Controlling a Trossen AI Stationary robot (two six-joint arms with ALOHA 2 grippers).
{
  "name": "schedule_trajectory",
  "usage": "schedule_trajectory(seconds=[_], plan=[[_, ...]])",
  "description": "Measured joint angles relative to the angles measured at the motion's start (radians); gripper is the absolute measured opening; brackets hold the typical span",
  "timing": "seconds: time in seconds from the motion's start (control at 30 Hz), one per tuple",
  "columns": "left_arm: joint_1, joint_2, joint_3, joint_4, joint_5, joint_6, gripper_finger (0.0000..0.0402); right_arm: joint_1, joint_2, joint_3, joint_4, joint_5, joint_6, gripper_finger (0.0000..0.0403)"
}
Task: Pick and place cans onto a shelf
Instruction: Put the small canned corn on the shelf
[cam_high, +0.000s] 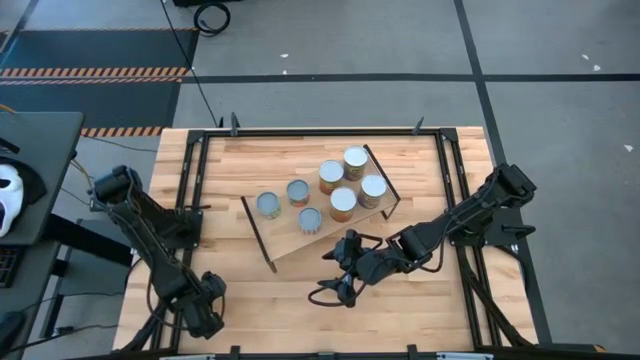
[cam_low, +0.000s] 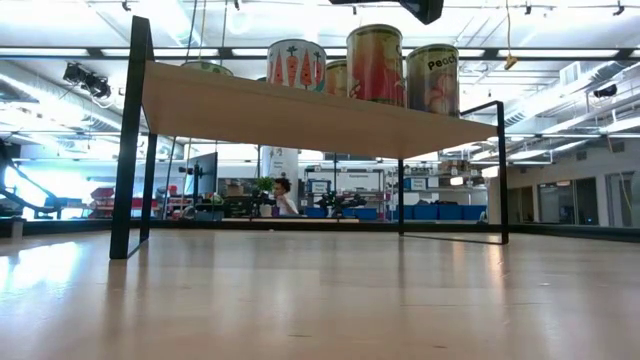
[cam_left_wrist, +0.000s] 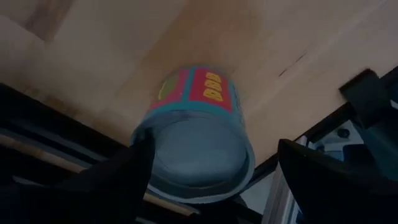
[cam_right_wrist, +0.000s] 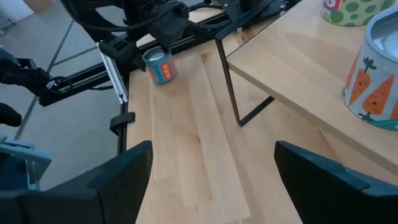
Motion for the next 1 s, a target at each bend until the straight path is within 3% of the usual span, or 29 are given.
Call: schedule_trajectory(seconds=[0.3, 0.53, 0.77, 1.0], plan=[[0.000, 0.014, 0.005, 0.002, -0.033, -0.027, 0.0344, -0.019, 0.000, 0.000, -0.017, -0.035, -0.003, 0.0344], [-0.013, 0.018, 0.026, -0.016, -0.098, -0.063, 0.0287, -0.019, 0.000, 0.000, -0.058, -0.037, -0.003, 0.0343], [-0.035, 0.020, 0.124, -0.187, -0.177, -0.107, 0.0249, -0.017, 0.000, 0.000, -0.058, -0.037, 0.001, 0.0343], [-0.055, 0.018, 0.226, -0.458, -0.244, -0.077, 0.0238, -0.015, 0.000, 0.000, -0.058, -0.050, 0.026, 0.0342]])
